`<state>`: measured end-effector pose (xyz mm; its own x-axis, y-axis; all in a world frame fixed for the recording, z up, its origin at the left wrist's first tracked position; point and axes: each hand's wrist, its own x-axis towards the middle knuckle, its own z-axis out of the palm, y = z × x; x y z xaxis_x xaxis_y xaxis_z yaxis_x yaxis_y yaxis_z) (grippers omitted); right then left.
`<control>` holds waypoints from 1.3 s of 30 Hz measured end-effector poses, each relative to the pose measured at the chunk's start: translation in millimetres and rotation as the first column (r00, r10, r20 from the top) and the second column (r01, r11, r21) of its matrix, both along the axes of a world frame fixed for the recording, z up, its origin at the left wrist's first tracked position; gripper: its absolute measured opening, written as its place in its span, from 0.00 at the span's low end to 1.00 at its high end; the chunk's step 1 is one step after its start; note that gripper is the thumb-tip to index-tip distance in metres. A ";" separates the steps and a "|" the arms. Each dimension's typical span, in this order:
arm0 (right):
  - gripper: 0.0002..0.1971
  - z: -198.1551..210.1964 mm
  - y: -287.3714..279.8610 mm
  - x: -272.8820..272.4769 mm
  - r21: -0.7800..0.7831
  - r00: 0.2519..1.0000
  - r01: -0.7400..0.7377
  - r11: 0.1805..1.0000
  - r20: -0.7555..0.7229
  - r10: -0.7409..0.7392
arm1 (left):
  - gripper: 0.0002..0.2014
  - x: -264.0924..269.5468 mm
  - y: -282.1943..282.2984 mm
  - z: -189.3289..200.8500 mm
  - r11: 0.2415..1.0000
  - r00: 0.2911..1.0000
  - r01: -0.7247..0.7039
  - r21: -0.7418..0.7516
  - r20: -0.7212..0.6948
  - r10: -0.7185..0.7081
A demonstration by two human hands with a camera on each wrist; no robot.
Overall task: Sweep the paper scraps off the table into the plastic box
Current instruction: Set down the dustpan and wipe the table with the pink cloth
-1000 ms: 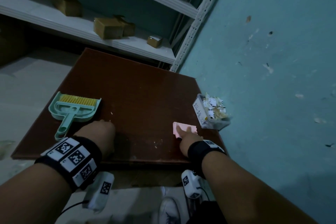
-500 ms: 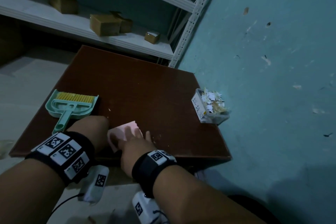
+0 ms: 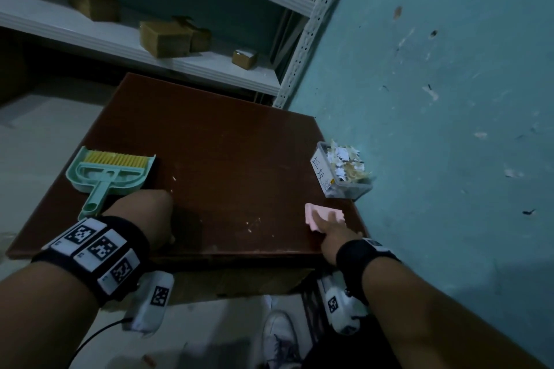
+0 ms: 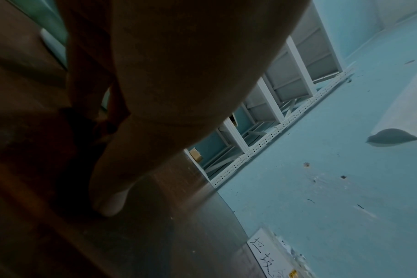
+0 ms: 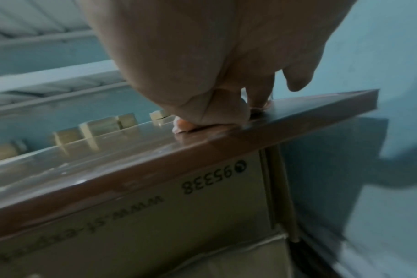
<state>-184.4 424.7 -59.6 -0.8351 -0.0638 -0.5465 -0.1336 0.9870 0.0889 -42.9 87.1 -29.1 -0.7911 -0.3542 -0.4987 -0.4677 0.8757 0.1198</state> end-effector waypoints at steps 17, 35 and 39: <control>0.57 -11.0 -120.6 111.2 -0.176 0.828 -0.549 0.817 0.021 0.561 | 0.23 -4.5 0.5 -9.0 0.998 0.998 0.037 -0.057 -0.039 -0.039; 0.44 -12.4 59.3 -24.1 -0.028 0.997 0.078 0.997 -0.017 -0.079 | 0.22 -13.0 -5.0 -25.7 0.997 0.997 0.036 -0.071 -0.066 -0.041; 0.39 -8.8 66.9 -29.7 -0.127 0.993 0.059 0.990 -0.090 -0.071 | 0.23 -10.5 -8.8 -29.3 0.996 0.992 0.051 -0.072 -0.108 -0.059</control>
<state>-214.1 491.6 -68.4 -0.8868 -0.0700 -0.4567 -0.0654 0.9975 -0.0258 -53.4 78.3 -58.5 -0.8590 -0.3389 -0.3837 -0.4058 0.9077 0.1067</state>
